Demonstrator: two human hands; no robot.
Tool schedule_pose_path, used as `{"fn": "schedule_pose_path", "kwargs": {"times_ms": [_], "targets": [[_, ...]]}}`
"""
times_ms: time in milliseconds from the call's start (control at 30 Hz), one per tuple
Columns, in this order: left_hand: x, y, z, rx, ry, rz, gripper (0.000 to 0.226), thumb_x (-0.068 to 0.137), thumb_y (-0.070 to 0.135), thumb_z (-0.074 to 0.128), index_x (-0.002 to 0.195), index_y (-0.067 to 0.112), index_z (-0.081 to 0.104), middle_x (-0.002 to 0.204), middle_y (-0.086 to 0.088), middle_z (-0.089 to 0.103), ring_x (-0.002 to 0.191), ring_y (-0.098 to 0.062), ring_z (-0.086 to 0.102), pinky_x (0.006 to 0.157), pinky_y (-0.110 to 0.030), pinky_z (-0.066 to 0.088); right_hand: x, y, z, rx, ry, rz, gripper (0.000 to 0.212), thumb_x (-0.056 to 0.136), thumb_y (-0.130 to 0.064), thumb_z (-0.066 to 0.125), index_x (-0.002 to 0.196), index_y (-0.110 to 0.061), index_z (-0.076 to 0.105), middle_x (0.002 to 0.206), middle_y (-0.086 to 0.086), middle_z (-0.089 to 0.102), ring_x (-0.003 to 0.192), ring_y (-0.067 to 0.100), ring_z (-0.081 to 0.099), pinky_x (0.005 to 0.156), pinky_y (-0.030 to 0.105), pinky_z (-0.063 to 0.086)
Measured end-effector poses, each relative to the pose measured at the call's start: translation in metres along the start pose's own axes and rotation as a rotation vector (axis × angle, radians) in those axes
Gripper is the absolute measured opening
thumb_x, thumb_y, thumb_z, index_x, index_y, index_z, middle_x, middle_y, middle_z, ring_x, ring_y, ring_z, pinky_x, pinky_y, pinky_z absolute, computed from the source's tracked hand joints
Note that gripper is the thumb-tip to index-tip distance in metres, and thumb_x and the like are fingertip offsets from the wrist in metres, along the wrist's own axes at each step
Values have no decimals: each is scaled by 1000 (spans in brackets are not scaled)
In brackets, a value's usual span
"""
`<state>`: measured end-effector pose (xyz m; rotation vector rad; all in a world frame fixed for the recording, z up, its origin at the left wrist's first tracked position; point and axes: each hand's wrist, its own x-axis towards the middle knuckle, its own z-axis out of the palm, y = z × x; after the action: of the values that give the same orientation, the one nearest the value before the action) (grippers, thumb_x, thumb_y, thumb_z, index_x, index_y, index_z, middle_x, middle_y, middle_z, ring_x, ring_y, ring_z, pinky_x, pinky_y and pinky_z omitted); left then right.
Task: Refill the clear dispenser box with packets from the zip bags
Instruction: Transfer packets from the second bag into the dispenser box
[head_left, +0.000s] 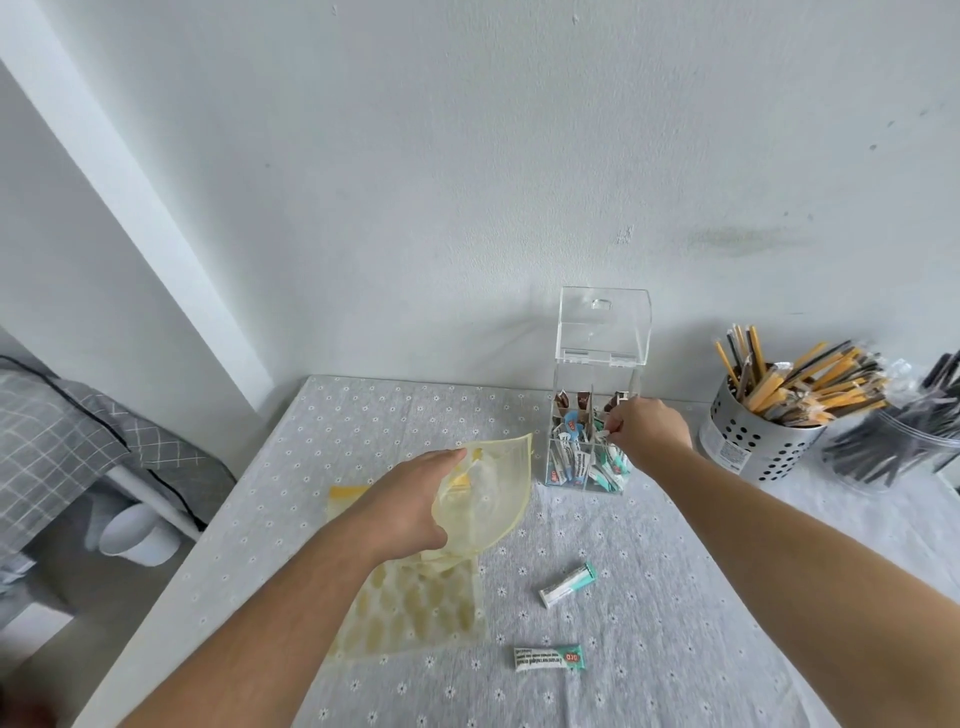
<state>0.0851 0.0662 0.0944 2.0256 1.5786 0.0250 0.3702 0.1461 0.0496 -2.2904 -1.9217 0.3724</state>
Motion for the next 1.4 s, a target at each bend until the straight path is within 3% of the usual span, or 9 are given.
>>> {"fn": "schedule_pose_path", "kwargs": {"times_ms": [333,400,433,533,667,833,1033,1233,1400], "targets": [[-20,5,-30,-69,-10,-18,84,78,-3,54,142,46,28,145,14,37,103,-14,58,63,-24,50,-38,-39,-22,352,-163,-359,66,69,-18,82,127,-34,54,114,-14,60,97,10,55,85,24,44],[-26,3,-42,-143,-88,24,84,78,-7,51,137,50,34,141,25,40,63,1,32,55,-18,43,-50,-48,-17,443,-287,-395,82,66,-16,84,134,-36,44,120,-16,52,105,12,52,92,29,45],[-29,1,-47,-170,-137,50,85,77,-9,50,135,51,37,139,29,42,88,6,17,55,-18,40,-55,-52,-14,499,-339,-406,80,66,-14,84,133,-34,46,122,-14,53,108,15,53,94,31,46],[-39,-10,-59,-264,-194,93,81,77,-11,51,131,49,44,133,28,50,62,1,16,62,-18,38,-73,-67,-7,740,-481,-418,46,72,-5,78,115,-14,65,111,0,68,101,15,64,89,25,53],[-55,-35,-63,-556,-72,65,64,84,-1,59,127,46,50,123,13,60,65,0,54,81,-28,44,-89,-81,5,951,-431,-309,16,79,-6,72,94,-1,72,90,3,70,76,0,65,75,13,48],[-66,-91,-27,-1289,108,-87,72,66,71,60,128,35,51,120,0,62,93,-15,63,86,-36,48,-102,-103,27,1212,-403,-120,6,85,-8,64,84,-9,70,76,1,73,70,13,68,71,27,51],[-67,-120,39,-1109,44,-323,9,87,28,64,92,20,67,94,2,70,85,-13,65,69,-26,47,-115,-134,63,1385,-397,117,8,91,-12,59,87,-6,63,79,8,71,60,14,71,48,26,57],[-48,-147,72,-1044,253,-482,18,89,24,61,76,11,59,70,-2,62,62,-17,55,63,-30,45,-125,-152,111,1227,-286,328,8,91,-11,59,87,-5,60,74,11,65,58,20,62,48,28,55],[-41,-156,86,-601,295,-478,29,87,42,58,97,16,52,92,-2,59,84,-20,57,73,-29,43,-113,-152,128,952,-185,390,40,92,-34,55,124,-10,56,114,10,66,97,23,61,87,37,49]]}}
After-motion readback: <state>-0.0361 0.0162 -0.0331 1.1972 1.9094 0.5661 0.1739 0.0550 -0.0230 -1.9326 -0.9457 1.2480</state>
